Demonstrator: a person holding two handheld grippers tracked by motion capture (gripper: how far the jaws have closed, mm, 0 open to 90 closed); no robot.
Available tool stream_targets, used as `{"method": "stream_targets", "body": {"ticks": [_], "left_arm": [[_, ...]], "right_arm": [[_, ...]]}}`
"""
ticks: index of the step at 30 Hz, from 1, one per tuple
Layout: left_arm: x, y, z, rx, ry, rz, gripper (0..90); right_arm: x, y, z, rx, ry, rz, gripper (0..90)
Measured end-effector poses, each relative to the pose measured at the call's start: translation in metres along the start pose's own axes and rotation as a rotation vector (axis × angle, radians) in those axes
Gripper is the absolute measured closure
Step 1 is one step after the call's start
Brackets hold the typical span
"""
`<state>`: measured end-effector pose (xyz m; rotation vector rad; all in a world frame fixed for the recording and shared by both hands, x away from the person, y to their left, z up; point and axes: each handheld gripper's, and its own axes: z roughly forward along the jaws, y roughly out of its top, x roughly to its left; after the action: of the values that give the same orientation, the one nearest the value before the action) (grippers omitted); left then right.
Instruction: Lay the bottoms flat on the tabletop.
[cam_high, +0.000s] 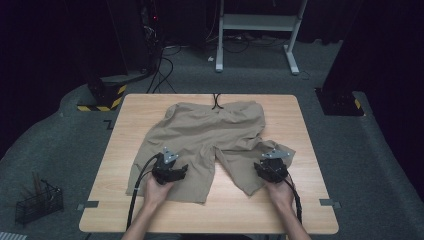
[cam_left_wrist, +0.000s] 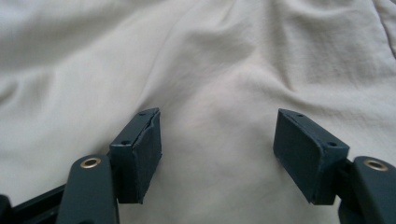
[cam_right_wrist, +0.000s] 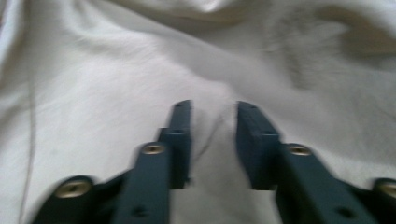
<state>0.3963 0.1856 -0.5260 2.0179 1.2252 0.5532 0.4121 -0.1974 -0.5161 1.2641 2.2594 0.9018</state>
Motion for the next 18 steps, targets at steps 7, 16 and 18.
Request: {"method": "stream_targets", "body": {"ticks": [7, 16, 18], "left_arm": [[0.000, 0.000, 0.000, -0.001, 0.016, -0.005, 31.4], [0.000, 0.000, 0.000, -0.001, 0.017, -0.008, 31.0], [0.000, 0.000, 0.000, 0.000, 0.017, -0.005, 30.9]], "right_arm": [[0.026, -0.011, -0.022, 0.042, 0.020, -0.165, 89.6], [0.042, -0.019, -0.050, 0.001, 0.086, -0.165, 89.2], [0.048, -0.028, -0.042, 0.034, 0.098, -0.189, 78.1]]}}
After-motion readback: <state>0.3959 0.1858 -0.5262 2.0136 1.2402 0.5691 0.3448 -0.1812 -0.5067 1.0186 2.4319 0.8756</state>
